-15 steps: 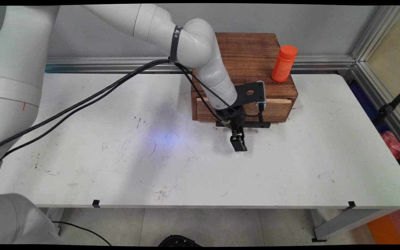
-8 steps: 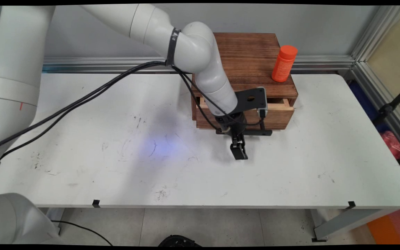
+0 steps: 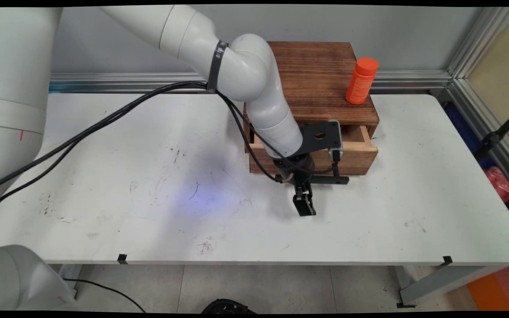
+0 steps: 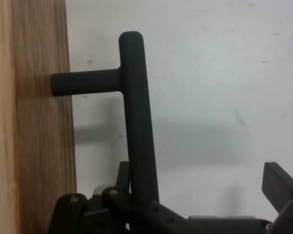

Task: Open the drawer

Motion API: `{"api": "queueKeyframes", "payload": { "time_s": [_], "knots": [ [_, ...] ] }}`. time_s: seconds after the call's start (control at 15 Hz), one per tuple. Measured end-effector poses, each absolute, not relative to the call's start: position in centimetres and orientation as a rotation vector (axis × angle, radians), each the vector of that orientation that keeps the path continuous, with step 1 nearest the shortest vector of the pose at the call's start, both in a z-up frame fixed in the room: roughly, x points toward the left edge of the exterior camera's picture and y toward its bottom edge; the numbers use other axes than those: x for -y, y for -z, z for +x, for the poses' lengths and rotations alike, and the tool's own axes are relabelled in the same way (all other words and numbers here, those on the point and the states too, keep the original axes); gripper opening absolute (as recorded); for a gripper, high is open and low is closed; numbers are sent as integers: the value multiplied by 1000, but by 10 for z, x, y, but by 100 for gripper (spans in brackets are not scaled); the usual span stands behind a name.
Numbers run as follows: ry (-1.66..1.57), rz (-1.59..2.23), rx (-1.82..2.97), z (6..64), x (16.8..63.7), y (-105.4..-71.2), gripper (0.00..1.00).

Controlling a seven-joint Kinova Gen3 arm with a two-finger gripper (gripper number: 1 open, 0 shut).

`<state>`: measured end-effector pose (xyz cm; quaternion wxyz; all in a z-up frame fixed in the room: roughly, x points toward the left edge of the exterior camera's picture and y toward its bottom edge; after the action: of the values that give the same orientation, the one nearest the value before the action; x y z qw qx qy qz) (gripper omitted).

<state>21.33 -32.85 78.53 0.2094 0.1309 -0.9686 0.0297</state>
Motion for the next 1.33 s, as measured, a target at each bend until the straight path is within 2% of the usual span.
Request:
{"api": "queueKeyframes", "payload": {
  "time_s": [1.33],
  "knots": [
    [-57, 400, 2706, 181, 245, -795, 100]
  ]
}}
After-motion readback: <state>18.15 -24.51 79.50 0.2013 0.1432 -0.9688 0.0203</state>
